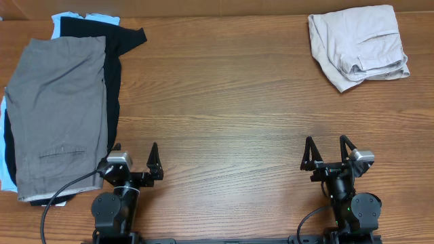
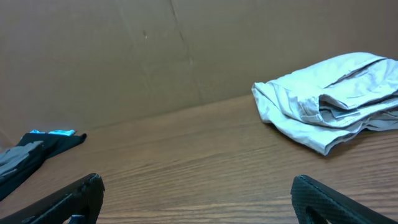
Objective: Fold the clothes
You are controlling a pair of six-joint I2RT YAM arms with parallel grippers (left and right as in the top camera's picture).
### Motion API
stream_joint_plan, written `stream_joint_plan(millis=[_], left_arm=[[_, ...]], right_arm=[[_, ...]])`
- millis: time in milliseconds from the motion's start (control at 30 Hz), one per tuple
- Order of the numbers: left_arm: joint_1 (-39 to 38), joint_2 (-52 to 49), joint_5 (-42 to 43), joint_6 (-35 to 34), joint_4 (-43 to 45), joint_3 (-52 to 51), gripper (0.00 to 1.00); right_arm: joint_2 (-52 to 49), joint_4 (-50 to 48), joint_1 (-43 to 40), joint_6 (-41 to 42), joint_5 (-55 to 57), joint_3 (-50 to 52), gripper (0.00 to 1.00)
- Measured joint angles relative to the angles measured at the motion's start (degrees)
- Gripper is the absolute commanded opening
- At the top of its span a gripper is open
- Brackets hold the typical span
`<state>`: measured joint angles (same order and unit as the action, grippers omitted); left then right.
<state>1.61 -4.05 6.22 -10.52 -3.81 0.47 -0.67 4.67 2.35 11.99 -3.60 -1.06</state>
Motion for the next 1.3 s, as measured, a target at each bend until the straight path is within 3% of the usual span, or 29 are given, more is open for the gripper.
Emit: stream_joint_plan(millis=[1300], left_arm=[[0.0,3.1,-0.3,0.0,0.0,0.0,1.0]], right_arm=[[0.0,0.0,0.0,0.0,0.0,0.0,1.0]])
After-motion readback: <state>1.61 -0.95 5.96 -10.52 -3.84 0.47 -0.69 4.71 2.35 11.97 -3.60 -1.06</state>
